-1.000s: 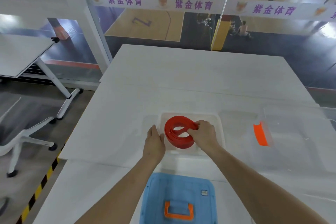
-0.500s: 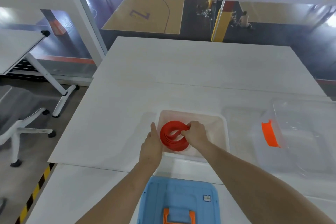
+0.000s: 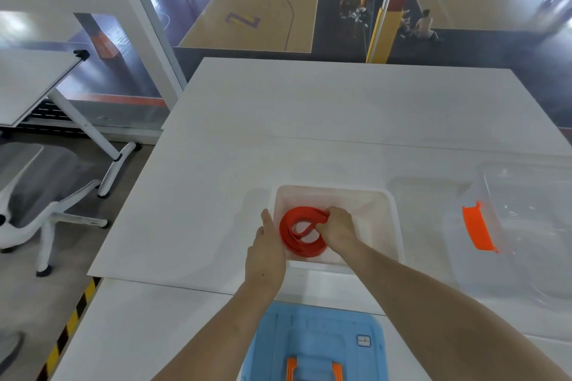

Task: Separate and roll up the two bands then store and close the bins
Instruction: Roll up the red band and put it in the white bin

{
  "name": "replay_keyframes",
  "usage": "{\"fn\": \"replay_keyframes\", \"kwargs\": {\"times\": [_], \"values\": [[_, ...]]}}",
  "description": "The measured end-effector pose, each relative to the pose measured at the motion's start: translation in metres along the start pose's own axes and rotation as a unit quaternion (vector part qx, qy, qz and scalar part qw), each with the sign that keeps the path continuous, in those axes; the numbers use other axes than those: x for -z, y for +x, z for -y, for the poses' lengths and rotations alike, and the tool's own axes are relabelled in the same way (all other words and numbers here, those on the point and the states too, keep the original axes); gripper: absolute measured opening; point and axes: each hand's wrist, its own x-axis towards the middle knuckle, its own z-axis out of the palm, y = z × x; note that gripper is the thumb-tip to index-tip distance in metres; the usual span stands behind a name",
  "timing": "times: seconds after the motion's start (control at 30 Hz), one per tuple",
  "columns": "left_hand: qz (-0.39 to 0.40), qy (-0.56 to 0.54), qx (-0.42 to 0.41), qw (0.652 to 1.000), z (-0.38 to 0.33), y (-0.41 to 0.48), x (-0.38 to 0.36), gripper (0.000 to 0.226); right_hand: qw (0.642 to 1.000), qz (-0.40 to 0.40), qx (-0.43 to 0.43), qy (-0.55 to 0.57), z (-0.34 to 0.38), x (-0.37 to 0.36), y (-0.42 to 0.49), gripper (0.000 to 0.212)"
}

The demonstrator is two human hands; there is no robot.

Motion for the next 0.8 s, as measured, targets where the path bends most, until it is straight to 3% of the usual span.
{"fn": "replay_keyframes", "kwargs": {"times": [0.17, 0.27, 0.43, 0.6, 0.8], "values": [[0.002, 0.012, -0.005, 1.0, 0.002, 0.002, -0.001, 0.07, 0.999, 0.026, -0.002, -0.024, 0.001, 0.004, -0.001, 0.038], [0.006, 0.02, -0.012, 1.0, 0.006, 0.006, -0.003, 0.071, 0.998, 0.036, 0.005, -0.044, 0.002, 0.01, -0.005, 0.033], [-0.003, 0.013, -0.006, 1.0, 0.007, 0.006, 0.005, 0.057, 0.995, 0.012, 0.061, -0.079, 0.001, 0.03, -0.029, 0.042], [-0.03, 0.082, -0.083, 0.993, 0.009, -0.03, 0.02, 0.051, 0.974, -0.037, 0.164, -0.152, 0.007, 0.058, -0.086, 0.041], [-0.023, 0.161, -0.159, 0.974, 0.015, -0.119, 0.038, 0.056, 0.949, -0.091, 0.204, -0.221, -0.003, 0.081, -0.197, 0.043]]}}
